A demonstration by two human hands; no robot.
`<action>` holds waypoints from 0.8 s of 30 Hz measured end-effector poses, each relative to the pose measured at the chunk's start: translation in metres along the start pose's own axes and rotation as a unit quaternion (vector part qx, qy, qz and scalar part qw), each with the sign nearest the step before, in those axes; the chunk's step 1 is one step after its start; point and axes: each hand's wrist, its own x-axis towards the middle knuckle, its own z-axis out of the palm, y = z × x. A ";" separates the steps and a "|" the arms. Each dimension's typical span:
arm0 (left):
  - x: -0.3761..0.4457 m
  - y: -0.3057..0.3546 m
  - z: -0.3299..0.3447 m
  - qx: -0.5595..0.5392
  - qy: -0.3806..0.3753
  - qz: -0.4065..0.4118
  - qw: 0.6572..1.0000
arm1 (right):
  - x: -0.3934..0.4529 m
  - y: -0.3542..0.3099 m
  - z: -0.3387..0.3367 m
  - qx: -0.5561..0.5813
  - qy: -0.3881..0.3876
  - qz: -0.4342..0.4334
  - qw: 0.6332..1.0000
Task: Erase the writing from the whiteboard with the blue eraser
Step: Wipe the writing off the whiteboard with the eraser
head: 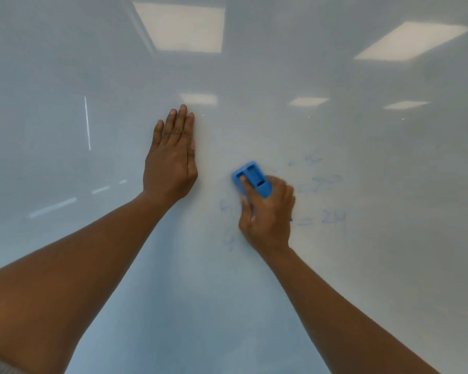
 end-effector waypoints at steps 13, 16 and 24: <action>-0.005 0.005 0.002 -0.012 0.002 -0.032 0.999 | -0.017 -0.014 0.000 0.027 -0.122 -0.119 0.985; -0.005 0.011 0.004 -0.018 -0.001 -0.031 0.999 | -0.028 0.009 -0.010 0.012 -0.123 -0.120 0.985; -0.003 0.020 0.007 -0.019 0.000 -0.025 1.000 | 0.041 0.010 -0.012 0.012 -0.005 0.009 1.000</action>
